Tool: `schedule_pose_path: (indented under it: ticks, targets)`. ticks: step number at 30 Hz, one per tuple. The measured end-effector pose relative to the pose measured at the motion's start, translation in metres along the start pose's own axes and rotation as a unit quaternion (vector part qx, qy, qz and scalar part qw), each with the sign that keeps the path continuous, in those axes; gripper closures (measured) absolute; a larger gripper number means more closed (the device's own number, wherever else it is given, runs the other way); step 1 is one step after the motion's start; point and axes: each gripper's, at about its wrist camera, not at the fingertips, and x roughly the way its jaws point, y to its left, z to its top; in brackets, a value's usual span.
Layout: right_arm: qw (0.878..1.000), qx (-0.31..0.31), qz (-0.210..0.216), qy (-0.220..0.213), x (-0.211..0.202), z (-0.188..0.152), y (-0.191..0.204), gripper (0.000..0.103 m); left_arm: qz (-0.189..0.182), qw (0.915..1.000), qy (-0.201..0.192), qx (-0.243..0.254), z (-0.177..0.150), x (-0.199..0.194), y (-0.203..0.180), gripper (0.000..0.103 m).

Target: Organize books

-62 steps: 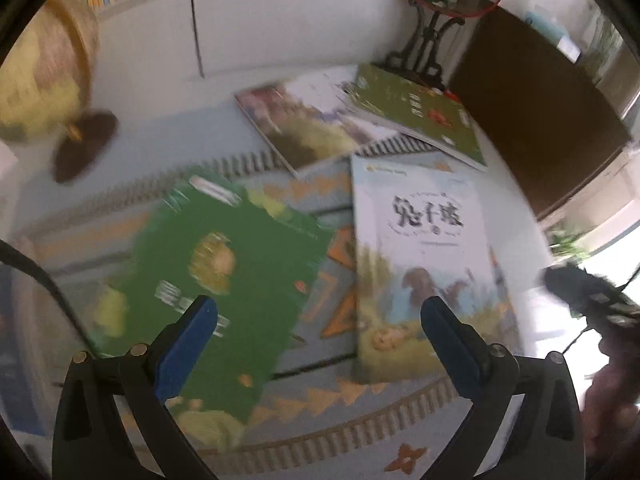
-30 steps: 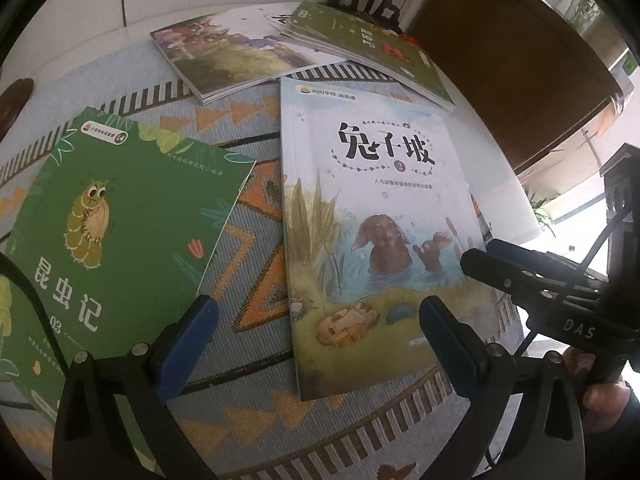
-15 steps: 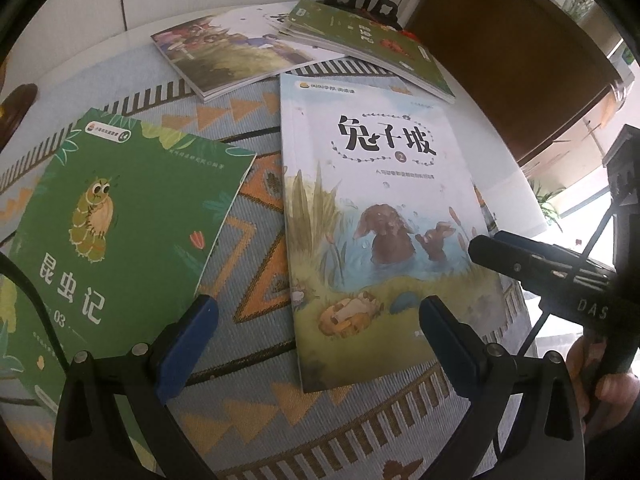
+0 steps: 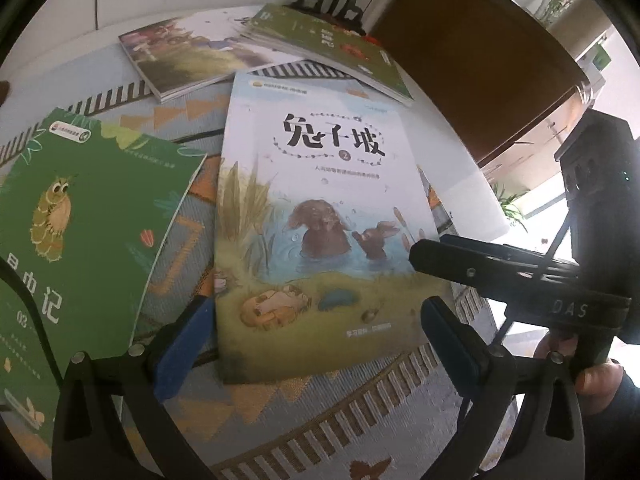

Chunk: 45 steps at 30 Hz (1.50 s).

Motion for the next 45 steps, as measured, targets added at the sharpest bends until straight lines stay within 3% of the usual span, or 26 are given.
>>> schedule_pose_path:
  ticks: [2,4,7,8,9,12,16,18,20,22,25,30,31,33,36,38,39,43,45]
  targets:
    - [1.0,-0.001,-0.003,-0.002,0.001,0.0,0.0,0.04,-0.031,0.9992,-0.015,-0.02,0.0,-0.009,0.004,0.002]
    - [1.0,0.003,0.003,-0.003,-0.001,0.0,-0.003,0.04,-0.095,0.9929,-0.052,-0.049,0.001,-0.029,0.012,0.002]
    - [0.999,0.02,0.034,-0.002,-0.002,0.003,-0.013,0.04,-0.223,0.9639,-0.102,-0.103,0.005,-0.054,0.026,0.002]
    - [0.998,0.033,0.051,-0.001,-0.003,0.004,-0.018,0.04,-0.248,0.9561,-0.106,-0.115,0.008,-0.054,0.028,0.002]
    - [0.996,0.047,0.07,0.0,-0.003,0.004,-0.024,0.04,-0.256,0.9533,-0.103,-0.123,0.011,-0.05,0.031,0.002]
    - [0.988,0.095,0.121,0.002,-0.002,0.006,-0.041,0.04,-0.247,0.9557,-0.073,-0.143,0.018,-0.022,0.035,0.003]
    - [0.979,0.13,0.154,0.0,-0.001,0.006,-0.05,0.039,-0.238,0.9589,-0.039,-0.15,0.019,0.012,0.025,0.009]
    - [0.978,0.136,0.157,-0.002,-0.003,0.005,-0.051,0.039,-0.246,0.9569,-0.037,-0.149,0.019,0.016,0.019,0.024]
    - [0.977,0.14,0.158,-0.002,-0.004,0.006,-0.051,0.039,-0.273,0.9464,-0.034,-0.169,0.022,0.02,0.021,0.028]
    - [0.979,0.139,0.15,0.002,-0.005,0.007,-0.05,0.038,-0.319,0.9268,-0.037,-0.196,0.025,0.018,0.025,0.028]
    - [0.977,0.138,0.163,0.01,-0.01,0.003,-0.049,0.034,-0.365,0.9038,-0.038,-0.22,0.026,0.014,0.029,0.029]
    - [0.97,0.161,0.183,0.023,-0.013,-0.013,-0.053,0.02,-0.413,0.8772,-0.036,-0.242,0.028,0.006,0.025,0.029]
    - [0.965,0.171,0.196,0.021,-0.012,-0.015,-0.056,0.02,-0.413,0.8781,-0.035,-0.24,0.027,0.003,0.025,0.029]
    - [0.959,0.19,0.212,0.011,-0.01,-0.014,-0.059,0.021,-0.394,0.8921,-0.03,-0.219,0.028,0.001,0.019,0.029]
    - [0.952,0.209,0.223,-0.01,-0.009,-0.007,-0.062,0.045,-0.356,0.9103,-0.022,-0.21,0.028,0.001,0.016,0.029]
    - [0.952,0.208,0.223,-0.02,-0.009,-0.003,-0.061,0.071,-0.328,0.9216,-0.015,-0.207,0.027,0.002,0.021,0.029]
    - [0.953,0.199,0.225,-0.024,-0.012,-0.001,-0.059,0.074,-0.314,0.9274,-0.014,-0.203,0.026,0.001,0.023,0.029]
    - [0.961,0.173,0.213,-0.024,-0.019,-0.001,-0.051,0.077,-0.197,0.9707,-0.01,-0.137,0.024,-0.007,0.015,0.029]
    - [0.964,0.164,0.208,-0.023,-0.02,-0.001,-0.045,0.077,-0.149,0.9837,0.005,-0.101,0.022,-0.004,0.008,0.029]
